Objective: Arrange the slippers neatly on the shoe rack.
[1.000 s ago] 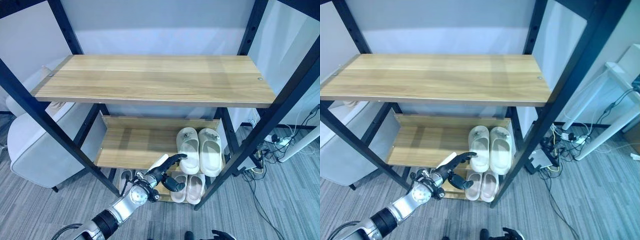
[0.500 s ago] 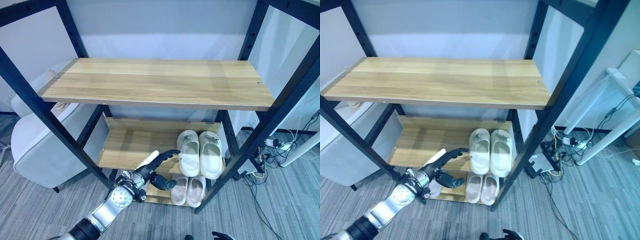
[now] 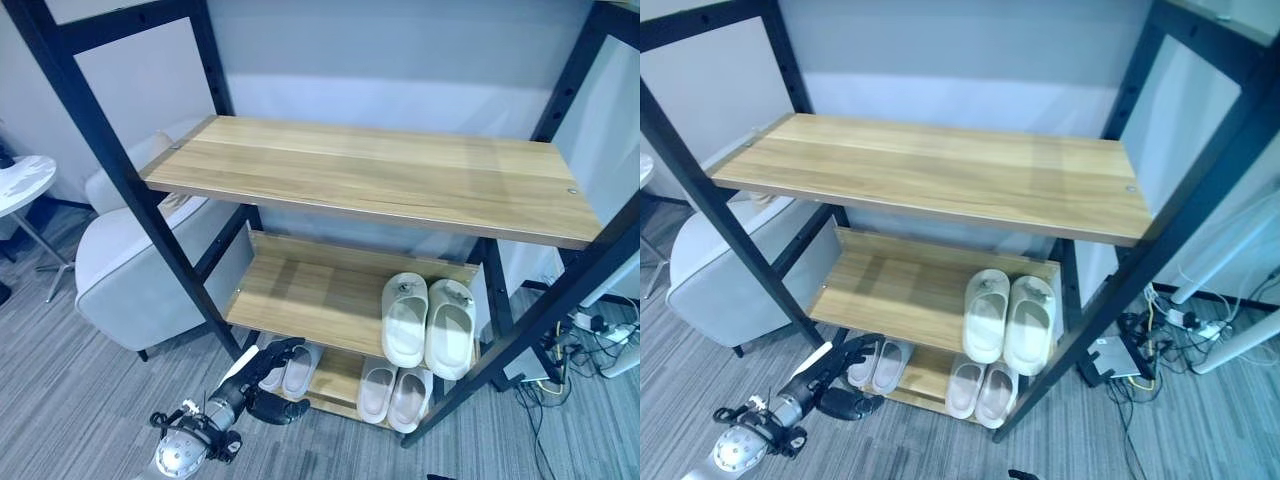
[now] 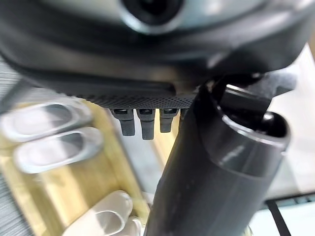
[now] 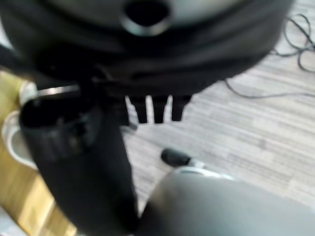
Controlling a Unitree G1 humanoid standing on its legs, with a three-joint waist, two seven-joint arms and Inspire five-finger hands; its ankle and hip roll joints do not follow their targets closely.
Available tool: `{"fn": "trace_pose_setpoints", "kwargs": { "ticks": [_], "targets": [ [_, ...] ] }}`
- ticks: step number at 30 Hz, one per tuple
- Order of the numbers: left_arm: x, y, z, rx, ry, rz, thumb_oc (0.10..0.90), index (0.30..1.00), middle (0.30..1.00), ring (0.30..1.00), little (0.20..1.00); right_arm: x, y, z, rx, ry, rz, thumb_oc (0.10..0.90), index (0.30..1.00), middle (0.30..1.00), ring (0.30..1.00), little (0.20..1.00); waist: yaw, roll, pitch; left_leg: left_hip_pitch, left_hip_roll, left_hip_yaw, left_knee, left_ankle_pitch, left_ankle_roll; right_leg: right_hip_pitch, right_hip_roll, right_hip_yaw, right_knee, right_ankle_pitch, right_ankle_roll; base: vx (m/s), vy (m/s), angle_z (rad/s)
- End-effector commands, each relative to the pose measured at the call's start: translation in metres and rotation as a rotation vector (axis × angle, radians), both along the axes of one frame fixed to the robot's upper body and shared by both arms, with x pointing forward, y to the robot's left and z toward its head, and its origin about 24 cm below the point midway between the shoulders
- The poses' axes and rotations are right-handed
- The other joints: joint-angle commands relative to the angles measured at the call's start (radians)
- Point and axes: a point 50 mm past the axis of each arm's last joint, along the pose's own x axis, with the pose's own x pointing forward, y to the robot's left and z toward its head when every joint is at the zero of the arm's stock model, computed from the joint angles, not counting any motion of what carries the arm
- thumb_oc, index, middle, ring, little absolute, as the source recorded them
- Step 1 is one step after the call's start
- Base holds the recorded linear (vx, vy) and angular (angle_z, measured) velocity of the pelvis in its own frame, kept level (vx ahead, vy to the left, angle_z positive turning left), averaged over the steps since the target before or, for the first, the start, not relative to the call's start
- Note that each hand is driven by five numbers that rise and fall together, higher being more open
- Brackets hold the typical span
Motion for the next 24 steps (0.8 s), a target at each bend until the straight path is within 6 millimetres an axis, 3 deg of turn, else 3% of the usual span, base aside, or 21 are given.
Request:
{"fn": "trace_pose_setpoints", "kwargs": {
  "ticks": [1, 4, 10, 16, 19, 21, 24],
  "targets": [
    [0.033, 0.001, 0.05, -0.099, -0.275, -0.007, 0.8, 0.9, 0.9, 0.9, 0.9, -0.003, 0.02, -0.004, 0.037, 0.012, 0.073, 0.8, 0.9, 0.9, 0.9, 0.9, -0.001, -0.023, -0.019, -0.04, -0.005, -0.023, 0.003, -0.045, -0.043, 0.017, -0.002, -0.061, 0.013, -0.06, 0.062, -0.02, -0.006, 0.13],
    [0.026, 0.012, 0.02, -0.046, -0.163, 0.064, 0.8, 0.9, 0.9, 0.9, 0.9, 0.0, 0.015, -0.003, 0.018, 0.005, 0.071, 0.8, 0.9, 0.9, 0.9, 0.9, 0.003, -0.026, -0.015, -0.044, -0.004, -0.033, 0.003, -0.04, -0.044, 0.017, -0.002, -0.07, 0.013, -0.062, 0.06, -0.02, -0.009, 0.08],
    [0.013, 0.042, -0.037, 0.109, 0.026, 0.258, 0.8, 0.9, 0.9, 0.9, 0.9, 0.024, -0.008, 0.007, -0.08, -0.073, 0.084, 0.8, 0.9, 0.9, 0.9, 0.9, 0.007, -0.033, -0.01, -0.053, -0.002, -0.039, 0.003, -0.033, -0.045, 0.011, -0.003, -0.076, 0.013, -0.06, 0.056, -0.01, -0.003, 0.02],
    [-0.014, 0.085, -0.091, 0.273, 0.255, 0.629, 0.8, 0.9, 0.9, 0.9, 0.9, 0.027, -0.039, 0.018, -0.105, -0.152, -0.087, 0.8, 0.9, 0.9, 0.9, 0.9, -0.013, -0.051, -0.017, -0.054, 0.004, -0.017, 0.003, -0.033, -0.047, -0.002, -0.002, -0.057, 0.013, -0.056, 0.056, 0.0, 0.005, -0.02],
    [-0.018, 0.089, -0.095, 0.291, 0.279, 0.66, 0.8, 0.9, 0.9, 0.9, 0.9, 0.027, -0.043, 0.019, -0.101, -0.167, -0.123, 0.8, 0.9, 0.9, 0.9, 0.9, -0.017, -0.053, -0.017, -0.053, 0.006, -0.011, 0.003, -0.033, -0.048, -0.005, -0.001, -0.055, 0.013, -0.055, 0.056, 0.0, 0.012, -0.05],
    [-0.03, 0.098, -0.105, 0.337, 0.363, 0.725, 0.8, 0.9, 0.9, 0.9, 0.9, 0.027, -0.043, 0.019, -0.057, -0.194, -0.221, 0.8, 0.9, 0.9, 0.9, 0.9, -0.029, -0.054, -0.023, -0.054, 0.008, 0.0, 0.003, -0.035, -0.049, -0.012, 0.0, -0.048, 0.013, -0.051, 0.057, 0.0, 0.026, -0.03],
    [-0.047, 0.111, -0.112, 0.407, 0.459, 0.784, 0.8, 0.9, 0.9, 0.9, 0.9, 0.033, -0.046, 0.022, -0.052, -0.221, -0.235, 0.8, 0.9, 0.9, 0.9, 0.9, -0.037, -0.056, -0.027, -0.055, 0.008, 0.008, 0.003, -0.037, -0.052, -0.017, -0.001, -0.041, 0.013, -0.049, 0.058, -0.01, 0.021, -0.08]
  ]
}}
